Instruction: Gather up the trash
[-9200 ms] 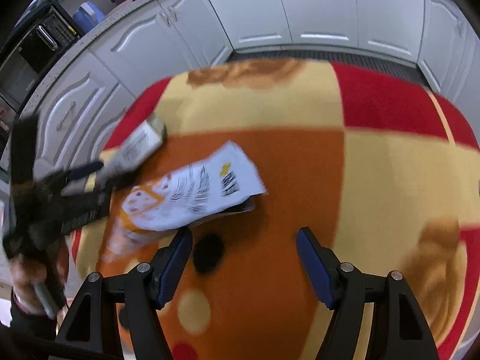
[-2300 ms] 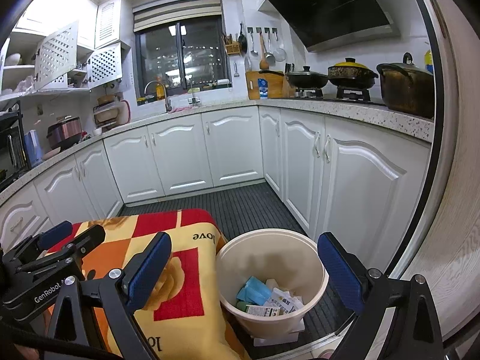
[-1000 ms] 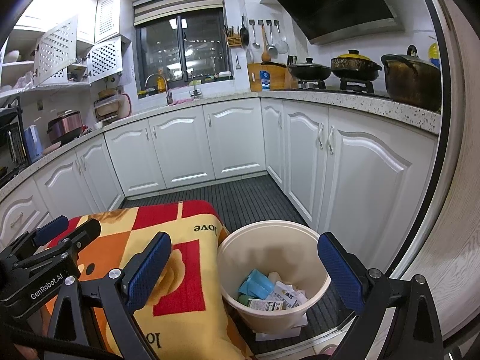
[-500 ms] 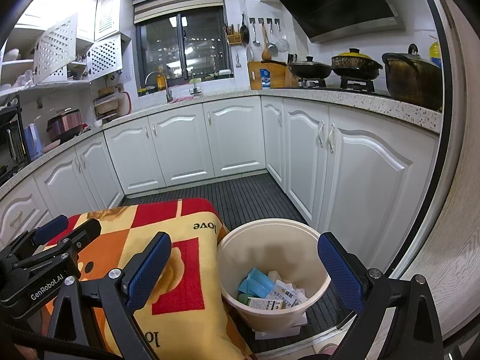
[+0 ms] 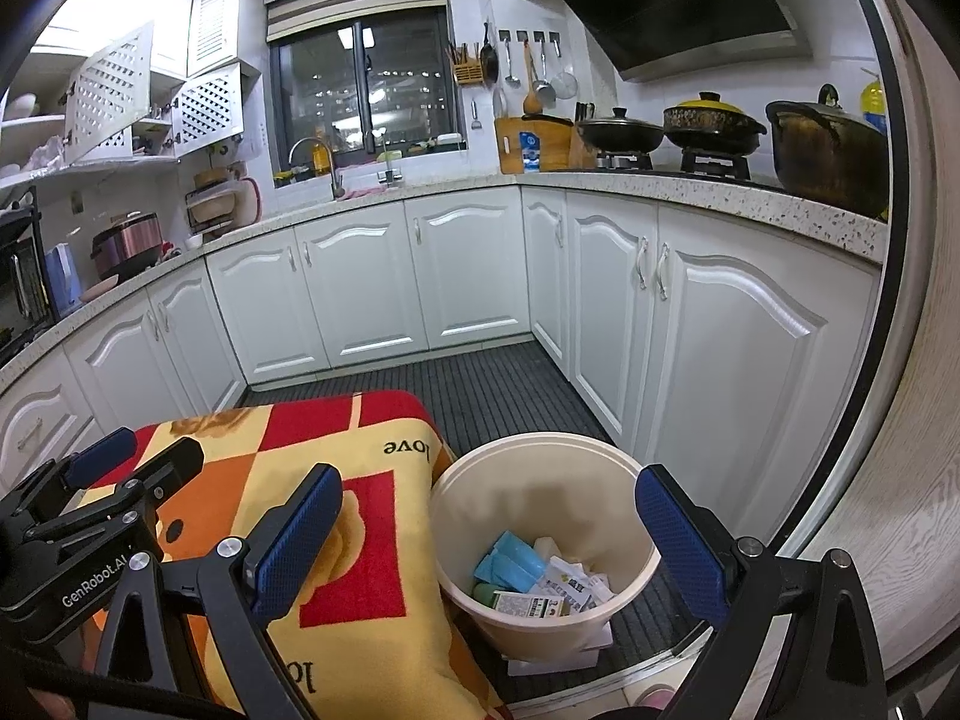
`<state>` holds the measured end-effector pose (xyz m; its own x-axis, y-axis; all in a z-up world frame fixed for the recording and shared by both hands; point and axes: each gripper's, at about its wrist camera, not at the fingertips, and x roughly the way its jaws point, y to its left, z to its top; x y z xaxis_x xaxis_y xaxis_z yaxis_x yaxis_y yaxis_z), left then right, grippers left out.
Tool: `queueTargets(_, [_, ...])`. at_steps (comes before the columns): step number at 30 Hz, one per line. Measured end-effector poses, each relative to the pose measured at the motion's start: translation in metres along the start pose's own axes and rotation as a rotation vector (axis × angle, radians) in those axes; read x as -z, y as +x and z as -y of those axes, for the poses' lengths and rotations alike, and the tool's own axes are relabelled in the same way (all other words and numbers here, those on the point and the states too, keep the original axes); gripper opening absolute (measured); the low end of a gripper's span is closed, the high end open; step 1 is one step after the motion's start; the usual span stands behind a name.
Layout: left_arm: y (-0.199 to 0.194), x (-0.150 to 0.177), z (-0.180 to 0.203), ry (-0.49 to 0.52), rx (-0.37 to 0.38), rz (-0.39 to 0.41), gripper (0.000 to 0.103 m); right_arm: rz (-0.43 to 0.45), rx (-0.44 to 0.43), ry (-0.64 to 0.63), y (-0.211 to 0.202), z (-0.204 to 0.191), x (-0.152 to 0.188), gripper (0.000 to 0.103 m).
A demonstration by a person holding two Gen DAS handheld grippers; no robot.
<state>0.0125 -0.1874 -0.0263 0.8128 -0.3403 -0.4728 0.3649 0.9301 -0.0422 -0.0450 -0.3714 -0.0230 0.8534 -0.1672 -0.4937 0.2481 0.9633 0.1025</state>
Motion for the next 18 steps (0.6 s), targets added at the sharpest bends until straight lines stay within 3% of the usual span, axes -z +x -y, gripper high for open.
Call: queueTargets(18, [0.017, 0.007, -0.007, -0.010, -0.015, -0.017, 0.073, -0.048, 0.009, -0.024, 0.020, -0.004, 0.002, 0.097])
